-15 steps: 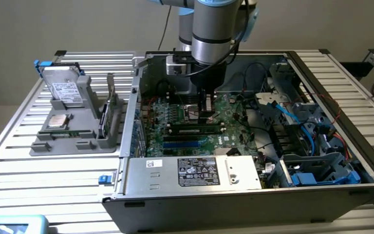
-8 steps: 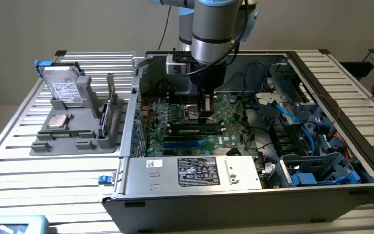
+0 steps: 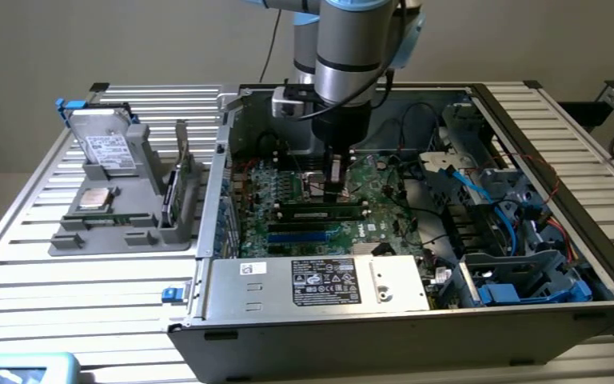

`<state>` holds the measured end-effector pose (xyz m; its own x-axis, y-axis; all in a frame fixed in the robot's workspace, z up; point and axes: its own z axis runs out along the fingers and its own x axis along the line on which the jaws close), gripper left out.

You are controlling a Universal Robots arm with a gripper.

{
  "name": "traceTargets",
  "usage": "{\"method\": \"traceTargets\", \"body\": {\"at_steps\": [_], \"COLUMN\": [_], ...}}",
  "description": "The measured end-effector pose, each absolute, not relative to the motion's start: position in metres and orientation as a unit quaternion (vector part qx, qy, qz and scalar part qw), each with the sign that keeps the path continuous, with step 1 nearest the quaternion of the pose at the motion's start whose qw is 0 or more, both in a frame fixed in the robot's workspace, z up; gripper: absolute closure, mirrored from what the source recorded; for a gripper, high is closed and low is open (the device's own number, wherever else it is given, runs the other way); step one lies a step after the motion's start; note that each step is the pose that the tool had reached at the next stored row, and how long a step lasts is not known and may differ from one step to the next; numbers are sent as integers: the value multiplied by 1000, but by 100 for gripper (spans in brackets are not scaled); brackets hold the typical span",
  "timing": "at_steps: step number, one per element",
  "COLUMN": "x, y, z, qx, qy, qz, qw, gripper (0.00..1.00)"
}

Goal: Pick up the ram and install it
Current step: 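Press down the ram until it locks into place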

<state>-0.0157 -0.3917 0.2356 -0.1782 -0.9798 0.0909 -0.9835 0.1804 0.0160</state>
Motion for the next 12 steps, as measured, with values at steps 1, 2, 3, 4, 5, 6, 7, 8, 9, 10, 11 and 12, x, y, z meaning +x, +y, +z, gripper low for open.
{"method": "traceTargets", "body": {"at_steps": [1, 2, 3, 4, 5, 6, 7, 8, 9, 10, 11, 12], "x": [-16, -16, -16, -16, -16, -16, -16, -16, -16, -16, -16, -16], "y": [-392, -392, -392, -392, -392, -392, -392, -392, -392, -392, -392, -392], "z": [236, 235, 235, 235, 235, 235, 235, 235, 235, 235, 235, 235], "qx": [635, 630, 627, 624, 620, 616, 616, 616, 616, 611, 599, 589], "qy": [-771, -775, -778, -780, -784, -786, -787, -787, -787, -791, -800, -807], "qz": [23, 23, 24, 24, 24, 25, 27, 27, 27, 26, 26, 25], "qw": [40, 39, 39, 39, 38, 36, 32, 31, 31, 32, 32, 32], "gripper": [89, 89, 89, 89, 89, 89, 89, 89, 89, 89, 89, 89]}}
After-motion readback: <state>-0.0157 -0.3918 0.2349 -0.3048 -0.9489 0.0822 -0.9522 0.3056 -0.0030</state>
